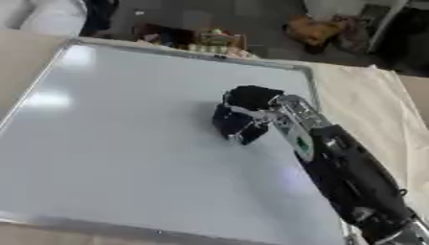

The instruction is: Wipe the whiteboard clean with a brush.

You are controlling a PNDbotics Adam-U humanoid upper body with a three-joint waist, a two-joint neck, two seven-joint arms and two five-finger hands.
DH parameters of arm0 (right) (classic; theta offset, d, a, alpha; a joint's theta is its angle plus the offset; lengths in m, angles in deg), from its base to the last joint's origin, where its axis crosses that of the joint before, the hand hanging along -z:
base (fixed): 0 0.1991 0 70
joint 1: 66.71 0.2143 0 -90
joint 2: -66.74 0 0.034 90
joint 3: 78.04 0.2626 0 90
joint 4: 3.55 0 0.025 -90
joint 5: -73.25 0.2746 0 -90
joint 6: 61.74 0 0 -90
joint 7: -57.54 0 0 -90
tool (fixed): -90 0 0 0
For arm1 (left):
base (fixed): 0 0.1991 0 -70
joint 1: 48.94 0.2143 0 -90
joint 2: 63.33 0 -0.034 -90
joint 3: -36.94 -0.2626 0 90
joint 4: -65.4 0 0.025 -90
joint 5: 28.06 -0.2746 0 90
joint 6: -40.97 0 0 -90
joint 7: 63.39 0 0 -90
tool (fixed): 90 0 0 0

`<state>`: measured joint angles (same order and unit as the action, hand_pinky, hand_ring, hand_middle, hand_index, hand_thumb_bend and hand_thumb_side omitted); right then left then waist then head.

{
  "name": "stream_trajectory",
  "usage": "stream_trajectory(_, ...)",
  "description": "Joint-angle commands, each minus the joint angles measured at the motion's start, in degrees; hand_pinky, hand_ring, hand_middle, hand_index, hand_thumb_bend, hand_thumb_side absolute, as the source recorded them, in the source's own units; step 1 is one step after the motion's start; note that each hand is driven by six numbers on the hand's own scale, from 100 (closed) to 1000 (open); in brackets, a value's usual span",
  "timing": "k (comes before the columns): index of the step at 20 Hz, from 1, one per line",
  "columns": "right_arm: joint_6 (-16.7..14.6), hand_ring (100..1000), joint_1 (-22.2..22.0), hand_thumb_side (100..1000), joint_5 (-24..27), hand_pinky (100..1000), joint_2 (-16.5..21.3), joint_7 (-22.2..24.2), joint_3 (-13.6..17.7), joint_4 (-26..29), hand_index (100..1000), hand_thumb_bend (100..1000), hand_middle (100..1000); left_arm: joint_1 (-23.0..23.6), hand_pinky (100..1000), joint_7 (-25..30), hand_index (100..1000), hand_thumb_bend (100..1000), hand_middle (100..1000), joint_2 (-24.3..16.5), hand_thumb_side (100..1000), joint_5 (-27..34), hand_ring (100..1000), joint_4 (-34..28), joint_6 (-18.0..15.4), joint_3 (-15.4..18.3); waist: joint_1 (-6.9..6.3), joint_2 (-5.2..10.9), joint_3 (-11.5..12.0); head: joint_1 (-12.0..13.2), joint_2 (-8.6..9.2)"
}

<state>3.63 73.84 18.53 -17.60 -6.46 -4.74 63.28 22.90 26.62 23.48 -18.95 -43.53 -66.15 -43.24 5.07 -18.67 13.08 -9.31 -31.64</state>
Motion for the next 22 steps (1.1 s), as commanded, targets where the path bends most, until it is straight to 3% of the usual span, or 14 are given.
stream_trajectory(1,0.0,556,0.3,161,1.2,552,-0.3,0.9,-0.9,1.5,182,100,166,-0.3,722,-0.3,391,320,539,-1.1,863,0.3,582,-1.1,0.2,0.7,-0.44,1.17,0.0,-0.4,-0.32)
stream_trajectory(15,-0.4,534,0.5,174,3.4,538,-0.8,2.4,-2.8,5.7,183,100,157,-0.1,722,-0.9,392,326,540,-1.1,856,0.5,583,-1.1,0.4,0.9,-0.71,2.32,-0.6,-0.6,-1.15)
stream_trajectory(17,-0.5,530,0.7,276,3.8,537,-0.9,2.7,-3.1,6.2,183,100,156,0.0,723,-1.0,392,326,540,-1.1,855,0.6,583,-1.1,0.4,0.9,-0.68,2.54,-0.8,-0.6,-1.33)
stream_trajectory(18,-0.6,529,0.8,180,4.1,536,-1.0,2.9,-3.2,6.4,183,100,155,0.0,723,-1.0,392,327,540,-1.2,855,0.6,583,-1.1,0.5,0.9,-0.65,2.67,-0.9,-0.5,-1.47)
stream_trajectory(22,-0.6,513,0.9,189,5.2,527,-1.7,3.8,-3.6,7.6,181,100,150,0.0,723,-1.0,392,329,540,-1.1,854,0.7,584,-1.1,0.7,0.8,-0.61,3.04,-1.1,-0.5,-1.9)
